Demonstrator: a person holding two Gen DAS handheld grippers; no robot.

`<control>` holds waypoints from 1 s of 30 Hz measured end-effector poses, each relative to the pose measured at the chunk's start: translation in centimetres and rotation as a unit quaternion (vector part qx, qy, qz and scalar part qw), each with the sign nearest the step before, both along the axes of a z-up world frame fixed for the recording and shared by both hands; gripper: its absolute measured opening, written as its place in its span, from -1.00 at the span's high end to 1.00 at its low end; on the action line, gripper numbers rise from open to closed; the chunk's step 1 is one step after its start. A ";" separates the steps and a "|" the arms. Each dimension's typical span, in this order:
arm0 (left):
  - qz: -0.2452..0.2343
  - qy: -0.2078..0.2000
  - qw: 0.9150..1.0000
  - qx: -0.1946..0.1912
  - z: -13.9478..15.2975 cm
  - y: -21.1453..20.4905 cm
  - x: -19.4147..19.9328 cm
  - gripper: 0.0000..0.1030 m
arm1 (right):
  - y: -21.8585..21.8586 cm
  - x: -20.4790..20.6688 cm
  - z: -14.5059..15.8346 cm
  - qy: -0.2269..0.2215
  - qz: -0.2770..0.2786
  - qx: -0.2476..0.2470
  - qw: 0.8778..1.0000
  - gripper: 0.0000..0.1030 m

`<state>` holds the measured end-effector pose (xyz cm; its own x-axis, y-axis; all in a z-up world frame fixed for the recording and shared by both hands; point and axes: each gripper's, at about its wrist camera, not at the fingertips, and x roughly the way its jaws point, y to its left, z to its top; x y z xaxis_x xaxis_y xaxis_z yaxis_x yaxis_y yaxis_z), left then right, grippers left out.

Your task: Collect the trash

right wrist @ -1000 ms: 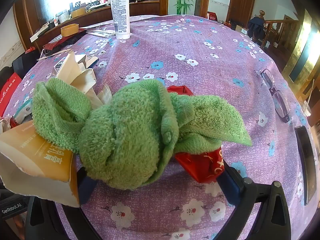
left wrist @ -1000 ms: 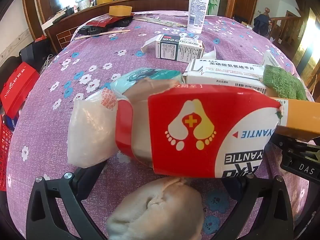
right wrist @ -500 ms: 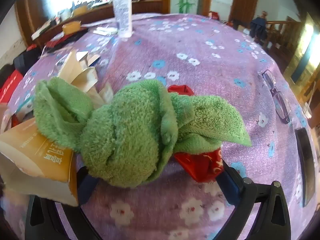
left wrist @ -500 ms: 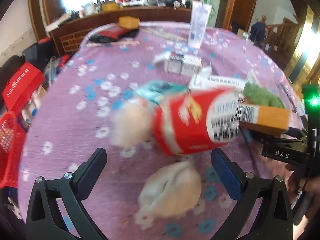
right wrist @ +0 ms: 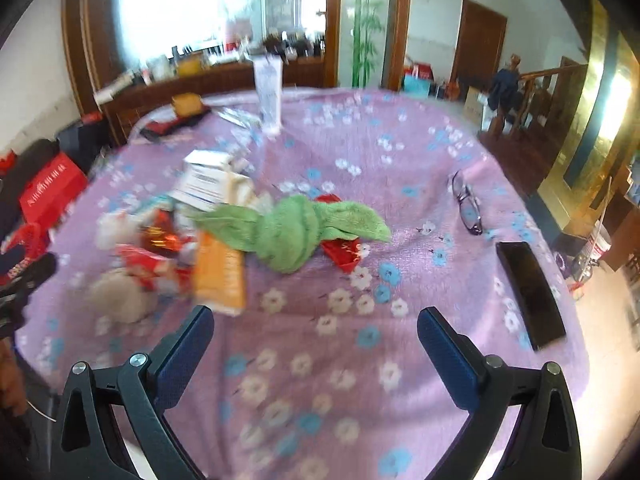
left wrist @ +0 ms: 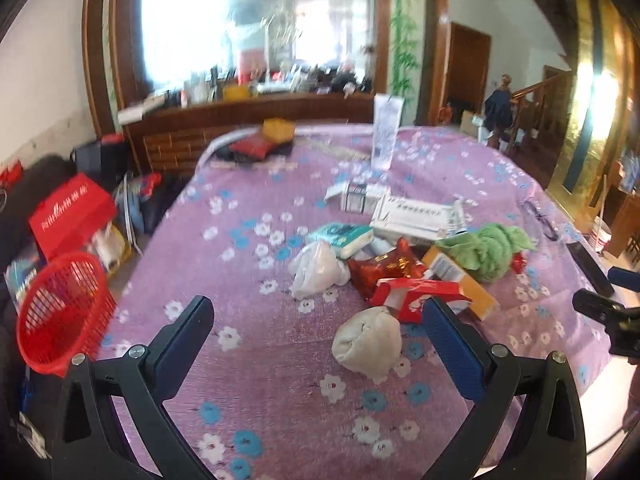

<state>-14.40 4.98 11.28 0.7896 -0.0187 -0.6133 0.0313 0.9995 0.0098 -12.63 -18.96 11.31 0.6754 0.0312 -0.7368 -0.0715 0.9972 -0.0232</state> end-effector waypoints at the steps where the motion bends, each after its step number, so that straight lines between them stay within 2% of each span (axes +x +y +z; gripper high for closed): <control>1: -0.003 -0.007 1.000 0.004 0.3 -0.1 -0.5 -1.00 | 0.5 -0.7 0.3 -0.003 0.007 -0.005 1.000 -0.99; 4: -0.012 -0.021 1.000 0.018 0.7 0.0 -2.0 -1.00 | 1.7 -2.5 1.1 -0.017 0.028 -0.001 0.999 -0.99; 8: -0.008 -0.010 0.999 0.032 0.3 0.3 -2.4 -1.00 | 2.7 -2.8 1.3 -0.021 0.048 0.004 0.999 -1.00; 16: 0.019 -0.008 0.999 0.034 0.3 2.1 -3.5 -1.00 | 4.6 -2.6 1.1 -0.019 0.086 0.005 0.996 -0.99; 30: 0.042 -0.003 0.998 0.039 0.2 2.7 -4.6 -1.00 | 6.2 -2.4 0.9 -0.018 0.137 0.001 0.990 -0.99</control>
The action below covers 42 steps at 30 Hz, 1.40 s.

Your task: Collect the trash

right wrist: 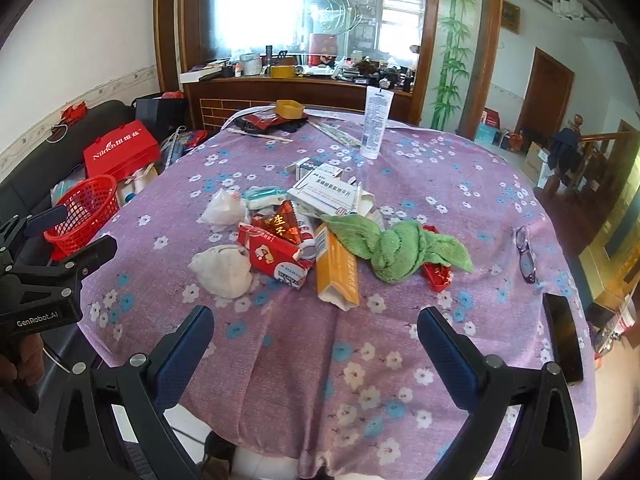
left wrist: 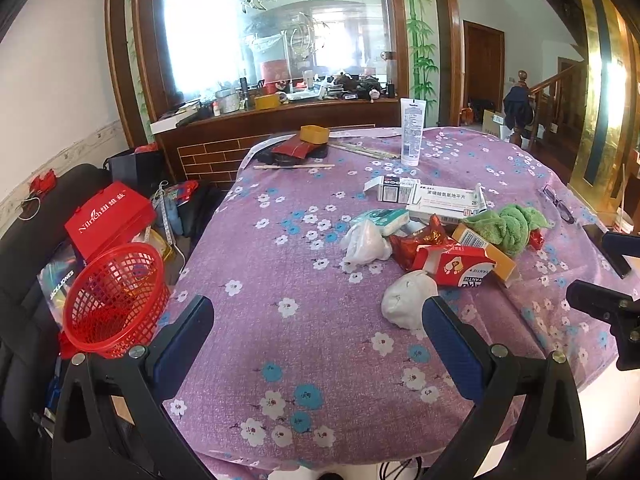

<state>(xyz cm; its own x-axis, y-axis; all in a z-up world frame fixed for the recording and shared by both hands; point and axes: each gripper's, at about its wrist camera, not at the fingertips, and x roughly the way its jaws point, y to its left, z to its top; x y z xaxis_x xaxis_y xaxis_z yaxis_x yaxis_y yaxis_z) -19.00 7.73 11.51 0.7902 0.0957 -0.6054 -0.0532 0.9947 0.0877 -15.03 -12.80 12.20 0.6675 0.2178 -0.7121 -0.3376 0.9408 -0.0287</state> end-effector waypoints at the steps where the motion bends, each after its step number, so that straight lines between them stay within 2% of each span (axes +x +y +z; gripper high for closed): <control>1: 0.000 0.000 1.000 0.001 0.0 0.0 -0.1 -1.00 | 0.1 0.0 -0.1 0.001 0.003 -0.001 1.000 -0.99; 21: 0.049 0.008 0.999 0.001 -0.4 0.8 -1.5 -1.00 | 2.1 0.3 -0.7 0.012 0.070 0.003 0.997 -1.00; 27: 0.040 0.011 0.999 0.003 -0.4 0.2 -1.3 -1.00 | 1.4 0.9 -0.9 0.020 0.064 0.015 0.998 -0.99; 33: 0.008 0.016 1.000 0.007 -0.5 -1.6 0.0 -1.00 | 0.2 1.9 -1.2 0.033 0.044 0.029 0.998 -0.96; 42: -0.035 0.037 0.999 0.010 -1.3 -3.5 3.0 -1.00 | -1.7 3.5 -1.7 0.052 0.013 0.051 0.997 -0.82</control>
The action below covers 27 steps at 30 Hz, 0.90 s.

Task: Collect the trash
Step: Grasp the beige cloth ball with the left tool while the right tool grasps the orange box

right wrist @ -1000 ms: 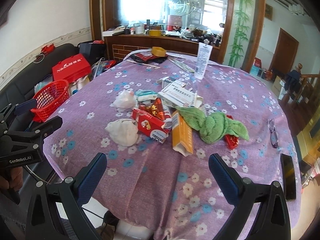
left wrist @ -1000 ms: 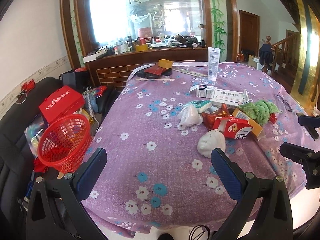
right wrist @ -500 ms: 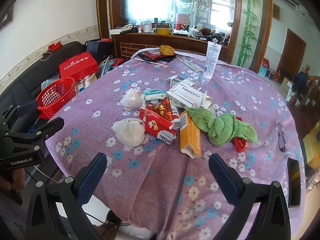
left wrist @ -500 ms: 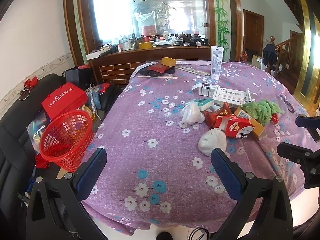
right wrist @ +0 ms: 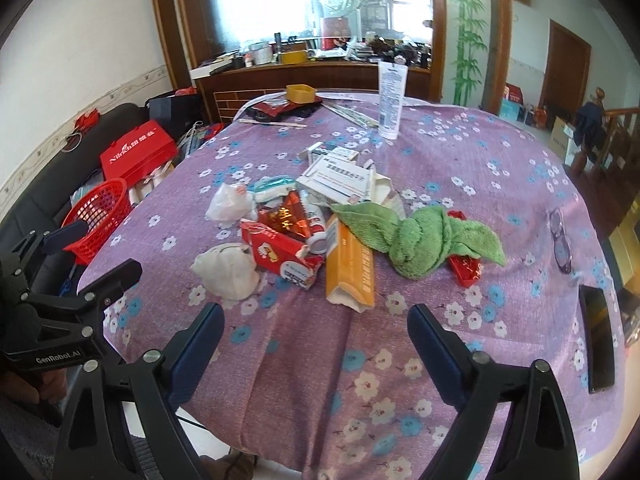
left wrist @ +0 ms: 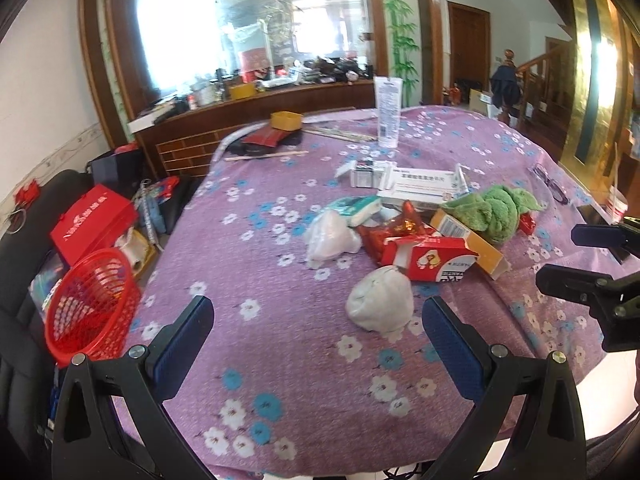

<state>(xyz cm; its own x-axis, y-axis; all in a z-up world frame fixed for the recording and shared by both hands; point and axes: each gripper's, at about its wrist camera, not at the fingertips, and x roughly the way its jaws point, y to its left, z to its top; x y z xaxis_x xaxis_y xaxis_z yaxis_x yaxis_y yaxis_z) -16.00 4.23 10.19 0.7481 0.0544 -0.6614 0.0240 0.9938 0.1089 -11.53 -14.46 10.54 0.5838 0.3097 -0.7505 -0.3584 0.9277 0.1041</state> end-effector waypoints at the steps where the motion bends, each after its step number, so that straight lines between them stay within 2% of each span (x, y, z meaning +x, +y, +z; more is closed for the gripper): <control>1: -0.005 0.005 1.000 0.001 -0.2 -0.2 0.4 -1.00 | -0.2 0.3 -0.1 0.003 -0.005 0.000 1.000 -0.80; 5: -0.035 0.038 0.999 0.005 -1.5 -0.9 2.5 -1.00 | -0.7 1.8 -0.9 0.024 -0.020 0.012 0.999 -0.76; 9: -0.063 0.070 0.995 -0.013 -2.9 -1.4 4.6 -1.00 | -1.8 4.0 -1.6 0.064 -0.037 0.048 0.996 -0.57; 15: -0.074 0.098 0.992 -0.028 -4.4 -2.0 7.1 -0.99 | -2.1 7.5 -2.5 0.102 -0.049 0.085 0.990 -0.49; 18: -0.080 0.106 0.991 -0.029 -4.9 -2.1 7.7 -0.98 | -1.8 9.0 -3.5 0.124 -0.051 0.085 0.987 -0.45; 22: -0.087 0.117 0.989 -0.025 -5.6 -2.3 8.3 -0.88 | -1.4 10.7 -5.1 0.152 -0.057 0.085 0.983 -0.31; 24: -0.091 0.122 0.988 -0.027 -5.9 -2.4 8.6 -0.85 | -1.4 11.4 -5.7 0.163 -0.060 0.089 0.981 -0.31; 27: -0.099 0.135 0.986 -0.026 -6.5 -2.5 9.0 -0.58 | -0.9 12.3 -6.6 0.171 -0.060 0.081 0.980 -0.23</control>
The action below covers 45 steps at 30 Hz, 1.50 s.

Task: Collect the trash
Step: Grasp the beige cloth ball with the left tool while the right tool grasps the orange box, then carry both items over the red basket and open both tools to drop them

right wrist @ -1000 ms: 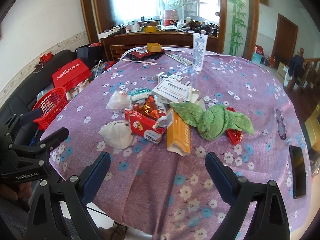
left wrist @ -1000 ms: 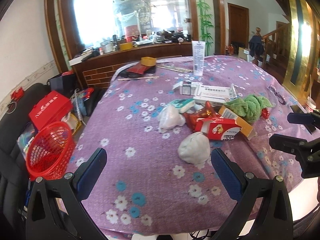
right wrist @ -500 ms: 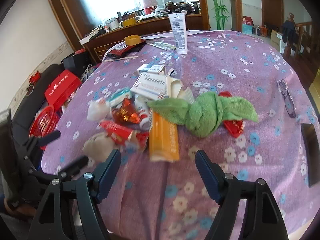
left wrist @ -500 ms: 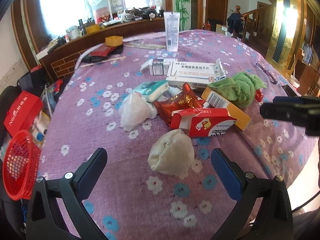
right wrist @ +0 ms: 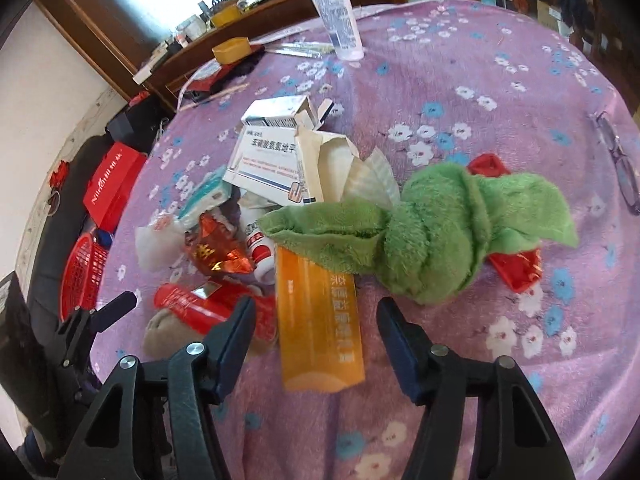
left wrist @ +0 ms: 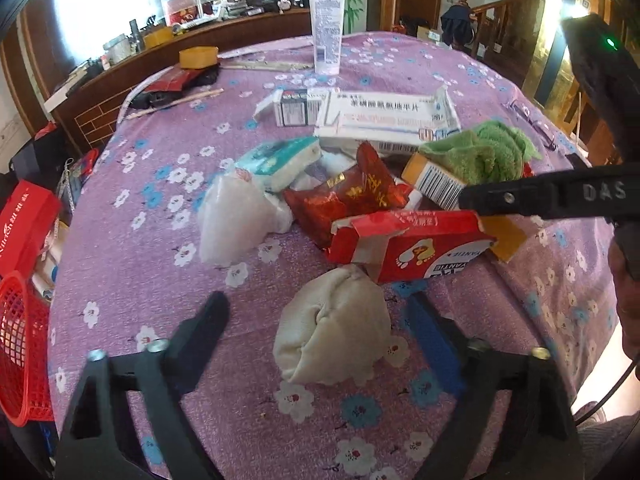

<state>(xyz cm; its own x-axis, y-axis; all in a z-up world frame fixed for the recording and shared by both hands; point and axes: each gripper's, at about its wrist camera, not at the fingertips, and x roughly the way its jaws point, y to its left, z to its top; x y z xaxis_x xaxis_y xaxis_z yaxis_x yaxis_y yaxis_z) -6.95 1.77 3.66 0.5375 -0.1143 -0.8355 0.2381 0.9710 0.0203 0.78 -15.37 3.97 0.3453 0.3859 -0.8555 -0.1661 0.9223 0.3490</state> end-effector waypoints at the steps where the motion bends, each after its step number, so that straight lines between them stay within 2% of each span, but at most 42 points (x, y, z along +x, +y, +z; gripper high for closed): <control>1: -0.002 0.009 1.000 0.000 -0.4 0.0 0.2 -0.54 | 0.1 0.4 -0.4 0.007 -0.001 -0.001 1.000 -0.21; 4: 0.003 0.018 1.000 -0.007 -1.0 0.2 0.5 -0.48 | 0.3 1.1 -1.3 0.019 -0.002 0.000 1.000 -0.17; 5: 0.004 0.019 1.000 -0.012 -1.1 0.2 0.6 -0.39 | 0.5 1.2 -1.5 0.022 0.001 0.001 1.000 -0.15; 6: 0.003 0.020 1.000 -0.017 -1.2 0.3 0.6 -0.27 | 0.6 1.2 -1.7 0.025 0.004 0.002 1.000 -0.03; 7: 0.001 0.023 1.000 -0.022 -1.2 0.3 0.7 0.03 | 0.8 1.2 -1.9 0.027 0.009 0.001 1.000 0.02; 11: -0.007 0.024 0.999 -0.025 -1.2 0.0 0.2 0.21 | 1.0 0.4 -1.6 0.022 0.017 0.005 1.000 0.03; 23: 0.007 -0.016 0.997 -0.072 2.5 1.6 -2.5 0.26 | 1.2 -4.8 2.0 -0.034 0.063 0.004 0.997 0.03; 31: 0.039 -0.045 0.996 -0.072 4.8 3.6 -3.8 0.26 | 2.5 -5.7 4.4 -0.071 0.086 0.010 0.994 0.03; 39: 0.093 -0.065 0.991 -0.071 6.5 7.7 -5.6 0.26 | 6.4 -6.0 5.7 -0.078 0.132 0.019 0.988 0.03; 45: 0.154 -0.082 0.982 -0.076 8.0 12.9 -7.2 0.26 | 11.0 -5.4 6.8 -0.078 0.175 0.028 0.981 0.03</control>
